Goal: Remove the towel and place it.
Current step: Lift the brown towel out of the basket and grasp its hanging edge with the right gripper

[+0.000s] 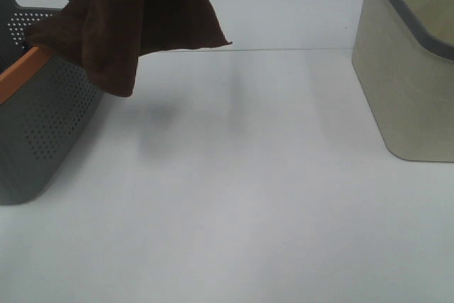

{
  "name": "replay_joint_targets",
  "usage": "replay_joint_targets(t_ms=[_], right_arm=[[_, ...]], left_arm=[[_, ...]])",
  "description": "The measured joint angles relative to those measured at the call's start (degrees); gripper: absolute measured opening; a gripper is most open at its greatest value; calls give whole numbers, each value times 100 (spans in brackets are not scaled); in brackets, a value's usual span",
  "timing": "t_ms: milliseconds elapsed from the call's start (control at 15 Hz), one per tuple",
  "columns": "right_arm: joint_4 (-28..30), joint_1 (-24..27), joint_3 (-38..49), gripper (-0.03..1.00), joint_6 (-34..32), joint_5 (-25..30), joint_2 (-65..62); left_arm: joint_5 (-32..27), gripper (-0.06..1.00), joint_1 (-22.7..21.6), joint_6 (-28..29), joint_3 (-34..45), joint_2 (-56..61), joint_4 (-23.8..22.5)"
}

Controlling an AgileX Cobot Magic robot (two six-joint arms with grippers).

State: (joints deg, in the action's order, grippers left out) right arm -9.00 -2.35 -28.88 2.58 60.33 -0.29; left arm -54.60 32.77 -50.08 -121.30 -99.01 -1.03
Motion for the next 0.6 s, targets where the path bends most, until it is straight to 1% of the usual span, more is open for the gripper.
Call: replay_joint_targets(t_ms=[133, 200, 333, 467, 600], right_arm=[[-86, 0, 0, 76, 0, -6, 0], [-92, 0, 0, 76, 0, -17, 0], [-178, 0, 0, 76, 138, -17, 155], [-264, 0, -34, 76, 378, -29, 453], [-476, 0, -92, 76, 825, -143, 957]], left_arm=[[0, 0, 418, 275, 0, -344, -619], [0, 0, 590, 367, 0, -476, -796], [6, 0, 814, 476, 0, -676, -905], [6, 0, 911, 493, 0, -762, -905], [0, 0, 980, 521, 0, -819, -871]])
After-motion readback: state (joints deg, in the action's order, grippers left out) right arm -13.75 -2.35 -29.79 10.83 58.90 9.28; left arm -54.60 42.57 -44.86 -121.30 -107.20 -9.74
